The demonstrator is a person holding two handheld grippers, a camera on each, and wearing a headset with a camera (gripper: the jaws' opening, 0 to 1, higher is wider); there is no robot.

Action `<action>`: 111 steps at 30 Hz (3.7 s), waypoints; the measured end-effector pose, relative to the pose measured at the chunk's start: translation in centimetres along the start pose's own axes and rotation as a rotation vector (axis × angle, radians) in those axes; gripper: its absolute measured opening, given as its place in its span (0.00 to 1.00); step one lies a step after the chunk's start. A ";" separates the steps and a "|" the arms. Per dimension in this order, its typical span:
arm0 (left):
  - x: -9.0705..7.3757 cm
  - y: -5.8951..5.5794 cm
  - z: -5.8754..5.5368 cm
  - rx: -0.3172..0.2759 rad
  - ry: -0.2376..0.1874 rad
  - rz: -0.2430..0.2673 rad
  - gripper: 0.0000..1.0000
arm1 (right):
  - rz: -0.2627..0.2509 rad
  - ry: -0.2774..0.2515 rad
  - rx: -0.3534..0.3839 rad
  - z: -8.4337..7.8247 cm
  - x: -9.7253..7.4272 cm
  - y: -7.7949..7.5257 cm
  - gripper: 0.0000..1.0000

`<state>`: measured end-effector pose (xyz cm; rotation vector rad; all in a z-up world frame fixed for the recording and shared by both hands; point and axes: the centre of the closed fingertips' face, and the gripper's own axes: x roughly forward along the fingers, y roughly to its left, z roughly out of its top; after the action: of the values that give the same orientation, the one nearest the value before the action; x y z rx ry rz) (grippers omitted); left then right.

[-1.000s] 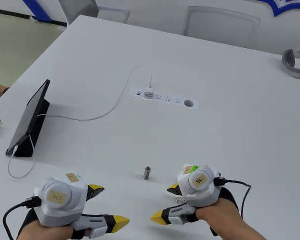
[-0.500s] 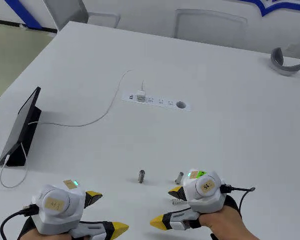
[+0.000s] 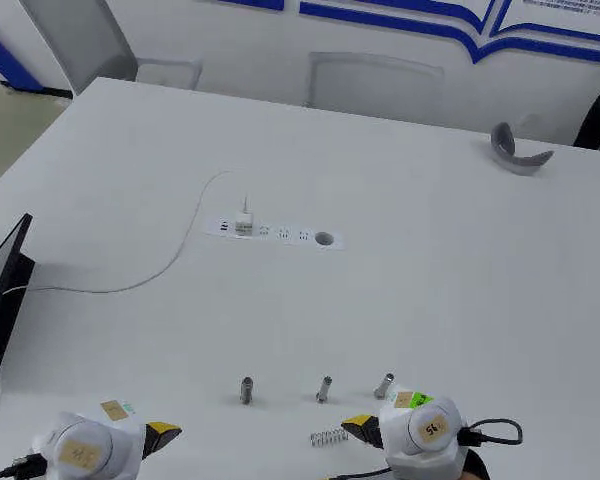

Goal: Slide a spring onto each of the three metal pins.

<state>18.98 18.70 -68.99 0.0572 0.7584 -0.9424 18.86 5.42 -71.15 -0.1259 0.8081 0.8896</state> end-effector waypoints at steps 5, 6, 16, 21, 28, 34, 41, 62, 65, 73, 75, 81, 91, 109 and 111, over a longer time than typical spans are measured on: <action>0.7 -0.4 0.3 0.017 0.013 -0.016 0.68 | -0.016 -0.009 0.024 -0.8 -1.0 -0.4 0.73; 0.8 -0.5 0.4 0.020 0.015 -0.019 0.68 | -0.018 -0.012 0.028 -0.9 -1.2 -0.4 0.73; 2.0 -1.5 1.1 0.045 0.025 -0.046 0.68 | -0.055 -0.053 0.059 -1.0 -3.2 -1.1 0.77; 2.5 -2.0 1.2 0.053 0.028 -0.061 0.68 | -0.080 -0.066 0.067 -1.2 -4.2 -1.8 0.79; 3.2 -2.6 1.2 0.067 0.041 -0.076 0.69 | -0.108 -0.090 0.101 -1.6 -5.4 -2.4 0.81; 4.1 -3.3 1.0 0.072 0.055 -0.094 0.69 | -0.123 -0.095 0.130 -2.5 -6.3 -2.9 0.82; 5.4 -4.1 1.5 0.090 0.069 -0.118 0.69 | -0.144 -0.097 0.154 -3.5 -7.6 -3.5 0.83; 8.7 -4.8 1.8 0.122 0.113 -0.125 0.67 | -0.162 -0.126 0.215 -4.9 -8.8 -4.3 0.84; 9.0 -4.6 1.8 0.108 0.112 -0.115 0.66 | -0.157 -0.121 0.212 -4.9 -8.6 -4.2 0.85; 10.5 -4.6 2.3 0.100 0.111 -0.113 0.67 | -0.147 -0.130 0.220 -4.6 -8.4 -4.0 0.86; 11.0 -4.7 2.4 0.099 0.112 -0.115 0.67 | -0.145 -0.131 0.222 -4.7 -8.4 -3.9 0.86; 12.3 -4.6 2.7 0.090 0.113 -0.120 0.65 | -0.146 -0.131 0.229 -4.9 -8.7 -3.7 0.87; 14.3 -4.7 2.2 0.131 0.149 -0.121 0.54 | -0.150 -0.122 0.235 -5.3 -9.0 -3.6 0.89; 16.4 -4.8 1.6 0.225 0.181 -0.095 0.32 | -0.146 -0.109 0.260 -6.2 -9.1 -3.4 0.89; 16.5 -4.5 1.6 0.267 0.176 -0.075 0.27 | -0.145 -0.108 0.263 -6.3 -9.0 -3.4 0.89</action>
<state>22.40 3.71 -76.64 0.3509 0.7962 -1.1164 14.41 -5.18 -70.27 0.0930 0.7977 0.6415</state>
